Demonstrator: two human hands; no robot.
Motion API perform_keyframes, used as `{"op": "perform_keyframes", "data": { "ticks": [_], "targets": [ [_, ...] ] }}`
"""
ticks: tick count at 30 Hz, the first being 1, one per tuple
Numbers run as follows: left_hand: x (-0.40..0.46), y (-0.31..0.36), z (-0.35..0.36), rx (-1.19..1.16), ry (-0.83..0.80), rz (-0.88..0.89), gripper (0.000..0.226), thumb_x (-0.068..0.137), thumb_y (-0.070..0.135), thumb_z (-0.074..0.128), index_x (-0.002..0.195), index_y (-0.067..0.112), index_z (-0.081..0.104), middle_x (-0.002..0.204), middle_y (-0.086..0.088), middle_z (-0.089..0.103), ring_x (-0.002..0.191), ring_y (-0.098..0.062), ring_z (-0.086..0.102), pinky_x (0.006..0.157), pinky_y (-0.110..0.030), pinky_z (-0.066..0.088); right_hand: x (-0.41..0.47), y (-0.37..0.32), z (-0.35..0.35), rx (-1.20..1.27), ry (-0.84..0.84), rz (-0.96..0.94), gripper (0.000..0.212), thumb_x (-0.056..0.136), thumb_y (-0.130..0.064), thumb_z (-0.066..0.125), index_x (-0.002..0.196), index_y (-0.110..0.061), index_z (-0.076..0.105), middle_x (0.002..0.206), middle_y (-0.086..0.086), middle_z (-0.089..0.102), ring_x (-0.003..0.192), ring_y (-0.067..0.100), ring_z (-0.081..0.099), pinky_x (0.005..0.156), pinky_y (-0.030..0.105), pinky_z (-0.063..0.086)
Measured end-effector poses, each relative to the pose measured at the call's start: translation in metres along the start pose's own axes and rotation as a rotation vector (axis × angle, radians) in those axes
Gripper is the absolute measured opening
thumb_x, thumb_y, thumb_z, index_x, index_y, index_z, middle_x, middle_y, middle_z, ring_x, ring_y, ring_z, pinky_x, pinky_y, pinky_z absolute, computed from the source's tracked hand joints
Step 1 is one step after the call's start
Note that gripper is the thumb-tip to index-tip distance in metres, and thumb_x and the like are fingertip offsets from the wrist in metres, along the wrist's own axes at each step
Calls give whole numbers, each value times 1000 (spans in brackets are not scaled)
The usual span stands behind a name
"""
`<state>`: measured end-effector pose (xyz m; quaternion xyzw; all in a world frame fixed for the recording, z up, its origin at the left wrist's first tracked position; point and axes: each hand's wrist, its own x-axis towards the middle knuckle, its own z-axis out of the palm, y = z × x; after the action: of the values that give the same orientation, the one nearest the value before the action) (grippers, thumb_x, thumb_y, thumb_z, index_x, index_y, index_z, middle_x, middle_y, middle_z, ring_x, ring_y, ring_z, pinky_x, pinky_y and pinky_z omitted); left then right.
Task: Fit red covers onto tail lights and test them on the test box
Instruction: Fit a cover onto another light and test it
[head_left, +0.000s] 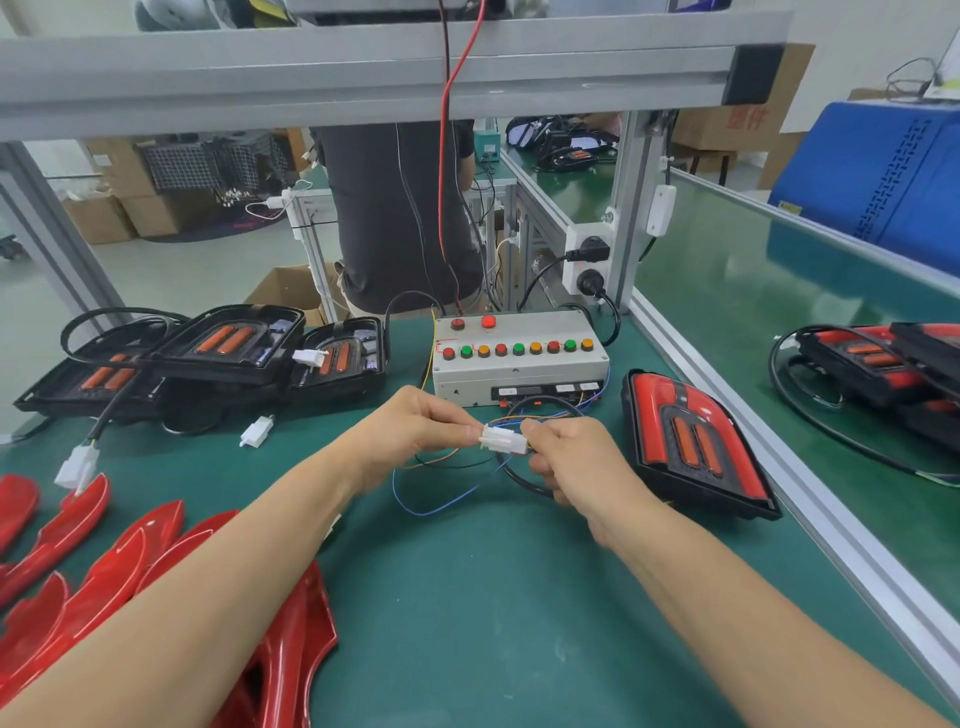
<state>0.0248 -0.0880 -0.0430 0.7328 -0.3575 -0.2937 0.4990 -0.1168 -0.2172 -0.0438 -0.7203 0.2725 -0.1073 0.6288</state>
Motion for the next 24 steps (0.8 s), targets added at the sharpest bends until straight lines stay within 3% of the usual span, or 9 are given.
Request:
{"op": "perform_keyframes", "data": {
  "ticks": [6, 10, 13, 15, 17, 18, 20, 22, 24],
  "targets": [
    [-1, -3, -5, -44, -88, -76, 6, 63, 16, 74, 68, 14, 77, 60, -6, 52, 59, -11, 35, 55, -20, 28, 2, 4, 8, -62, 1, -19, 37, 97, -23, 50, 61, -16, 47, 52, 0, 36, 48, 14, 22, 52, 30, 17],
    [1, -10, -3, -6, -154, -109, 5, 74, 14, 73, 74, 14, 78, 52, 1, 48, 50, -8, 35, 49, -15, 29, -4, 2, 5, -262, 13, -78, 42, 98, -23, 46, 58, -13, 49, 54, 2, 48, 50, 19, 37, 55, 31, 31],
    [6, -12, -1, 68, -192, -123, 10, 80, 7, 72, 76, 14, 78, 55, 2, 54, 52, -6, 38, 50, -13, 31, -19, 5, 1, -748, 64, -322, 31, 103, -26, 35, 90, -11, 59, 93, 6, 56, 90, 26, 53, 79, 35, 40],
    [8, -11, -2, 101, -230, -138, 13, 79, 4, 72, 76, 14, 79, 59, 2, 60, 53, -5, 40, 52, -12, 34, -34, 4, -18, -780, 219, -537, 30, 102, -29, 37, 117, -14, 58, 115, 3, 52, 109, 21, 48, 92, 31, 34],
    [8, -10, -3, 120, -264, -150, 14, 78, 2, 71, 76, 14, 79, 62, 1, 62, 55, -6, 42, 54, -12, 36, -40, 2, -56, -693, 479, -615, 38, 96, -33, 44, 127, -14, 57, 121, 5, 54, 113, 22, 48, 93, 28, 32],
    [8, -9, -4, 123, -271, -152, 14, 78, 1, 71, 77, 13, 79, 63, -1, 63, 56, -7, 43, 55, -12, 37, -38, 2, -80, -674, 581, -540, 40, 95, -35, 48, 128, -14, 56, 122, 8, 55, 114, 24, 48, 94, 30, 33],
    [8, -6, -4, 134, -274, -158, 13, 78, -1, 70, 81, 9, 78, 69, -5, 64, 59, -9, 46, 58, -13, 40, -29, 6, -124, -671, 611, -181, 52, 93, -45, 51, 133, -12, 49, 128, 13, 53, 118, 30, 49, 96, 37, 37],
    [5, 0, 1, 154, -287, -162, 14, 76, 4, 71, 88, 5, 77, 73, -7, 65, 62, -9, 49, 61, -12, 41, -23, 18, -145, -637, 477, 153, 69, 90, -59, 49, 136, -9, 45, 134, 15, 52, 119, 31, 50, 95, 39, 39],
    [0, 7, 7, 160, -304, -161, 27, 72, 18, 67, 94, 4, 75, 66, 3, 64, 61, -7, 50, 62, -9, 40, -18, 30, -145, -504, 354, 267, 76, 85, -65, 52, 136, -8, 47, 137, 12, 52, 119, 29, 51, 92, 36, 38]
  ]
}}
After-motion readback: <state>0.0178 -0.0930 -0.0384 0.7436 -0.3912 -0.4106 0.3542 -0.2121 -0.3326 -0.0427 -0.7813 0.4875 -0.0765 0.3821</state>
